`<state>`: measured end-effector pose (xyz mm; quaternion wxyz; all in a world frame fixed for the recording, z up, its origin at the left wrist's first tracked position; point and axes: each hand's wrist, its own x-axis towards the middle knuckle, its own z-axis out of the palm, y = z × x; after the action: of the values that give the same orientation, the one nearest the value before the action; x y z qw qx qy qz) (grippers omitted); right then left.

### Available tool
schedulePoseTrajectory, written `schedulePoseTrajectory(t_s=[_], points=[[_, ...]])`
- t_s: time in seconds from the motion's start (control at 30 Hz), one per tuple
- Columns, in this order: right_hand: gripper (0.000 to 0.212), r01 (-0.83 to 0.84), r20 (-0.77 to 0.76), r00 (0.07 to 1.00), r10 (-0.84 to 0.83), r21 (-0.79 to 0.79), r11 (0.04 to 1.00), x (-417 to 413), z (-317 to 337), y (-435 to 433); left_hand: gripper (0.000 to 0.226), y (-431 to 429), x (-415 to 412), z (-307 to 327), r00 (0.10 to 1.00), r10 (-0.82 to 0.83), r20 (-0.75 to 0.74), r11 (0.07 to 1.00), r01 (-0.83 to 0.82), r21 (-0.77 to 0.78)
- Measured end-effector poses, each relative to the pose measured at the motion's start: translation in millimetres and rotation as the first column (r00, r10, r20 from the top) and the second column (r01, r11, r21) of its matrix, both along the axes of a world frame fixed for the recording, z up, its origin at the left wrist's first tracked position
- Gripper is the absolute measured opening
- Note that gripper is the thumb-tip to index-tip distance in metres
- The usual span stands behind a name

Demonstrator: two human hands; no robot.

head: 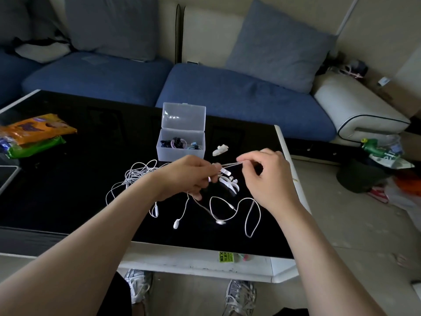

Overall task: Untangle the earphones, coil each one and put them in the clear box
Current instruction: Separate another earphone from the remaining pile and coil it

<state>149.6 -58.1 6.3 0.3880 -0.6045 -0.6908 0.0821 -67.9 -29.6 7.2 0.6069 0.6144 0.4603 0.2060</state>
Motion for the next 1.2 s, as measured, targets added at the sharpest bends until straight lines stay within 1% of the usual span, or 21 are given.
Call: schedulePoseTrajectory(t_s=[0.07,0.13,0.17,0.23,0.27,0.33,0.37,0.4,0.43,0.47,0.5,0.53,0.6,0.67,0.7,0.8,0.87,1.0,1.07,1.13,1.2], points=[[0.024,0.181,0.17,0.968,-0.182,0.025,0.983,6,-6,5,0.043,2,-4,3,0.996,0.087,-0.025,0.996,-0.087,0.009],[0.024,0.409,0.316,0.872,-0.374,-0.05,0.911,12,-3,5,0.043,2,-8,7,0.991,0.132,-0.034,0.991,-0.132,0.004],[0.022,0.507,0.403,0.81,-0.427,-0.114,0.854,14,-1,3,0.042,2,-9,9,0.99,0.139,-0.032,0.99,-0.139,0.0],[0.017,0.61,0.552,0.732,-0.398,-0.273,0.744,16,-1,-2,0.038,2,-10,11,0.992,0.124,-0.021,0.992,-0.124,-0.004],[0.017,0.623,0.605,0.72,-0.341,-0.345,0.702,14,-3,-5,0.035,1,-10,12,0.994,0.107,-0.017,0.994,-0.108,-0.006],[0.019,0.589,0.637,0.738,-0.223,-0.445,0.675,9,-8,-7,0.032,0,-7,12,0.998,0.065,-0.002,0.998,-0.065,-0.012],[0.022,0.528,0.601,0.781,-0.172,-0.487,0.695,8,-9,-7,0.032,0,-5,12,0.999,0.049,0.003,0.999,-0.049,-0.018],[0.029,0.423,0.504,0.854,-0.131,-0.523,0.74,6,-9,-5,0.032,-1,-3,12,0.999,0.038,0.005,0.999,-0.038,-0.022],[0.038,0.276,0.345,0.935,-0.087,-0.551,0.788,3,-9,-4,0.032,-1,-1,12,0.999,0.032,0.004,0.999,-0.032,-0.027],[0.046,0.106,0.142,0.989,-0.032,-0.55,0.828,-3,-6,-6,0.033,-1,1,12,1.0,0.027,0.001,0.999,-0.027,-0.03],[0.051,-0.052,-0.054,0.998,0.028,-0.519,0.853,-10,-3,-7,0.033,-2,3,13,1.0,0.021,-0.003,0.999,-0.021,-0.031],[0.051,-0.169,-0.196,0.977,0.083,-0.474,0.864,-17,-2,-8,0.033,-2,4,14,1.0,0.013,-0.004,0.999,-0.013,-0.029],[0.041,-0.275,-0.326,0.935,0.138,-0.422,0.864,-27,-1,-8,0.04,-2,7,14,1.0,0.002,0.015,1.0,-0.001,-0.026],[0.022,-0.273,-0.305,0.94,0.153,-0.404,0.873,-30,1,-9,0.043,-1,6,14,0.999,0.024,0.032,0.999,-0.023,-0.026],[0.018,-0.259,-0.273,0.949,0.158,-0.39,0.884,-29,2,-9,0.039,0,4,14,0.999,0.042,0.031,0.999,-0.041,-0.028],[0.021,-0.207,-0.253,0.96,0.121,-0.348,0.914,-23,2,-9,0.034,2,-2,10,0.999,0.05,-0.008,0.999,-0.05,-0.005],[0.02,-0.151,-0.249,0.966,0.075,-0.304,0.941,-20,2,-8,0.033,0,-3,8,0.999,0.031,-0.034,0.998,-0.03,0.05],[0.019,0.01,-0.248,0.968,-0.047,-0.148,0.989,-19,0,-4,0.021,-2,-7,8,0.997,0.074,0.002,0.99,-0.074,0.122],[0.017,0.065,-0.257,0.963,-0.081,-0.069,0.995,-18,1,-3,0.019,0,-11,5,0.997,0.062,-0.045,0.986,-0.054,0.158],[0.014,0.082,-0.234,0.969,-0.083,-0.013,0.997,-18,-1,-2,0.019,-1,-12,4,0.997,0.015,-0.076,0.991,-0.005,0.135],[0.013,0.1,-0.216,0.971,-0.099,-0.003,0.995,-18,-4,0,0.022,-2,-12,3,0.998,-0.056,-0.035,0.997,0.058,0.054]])
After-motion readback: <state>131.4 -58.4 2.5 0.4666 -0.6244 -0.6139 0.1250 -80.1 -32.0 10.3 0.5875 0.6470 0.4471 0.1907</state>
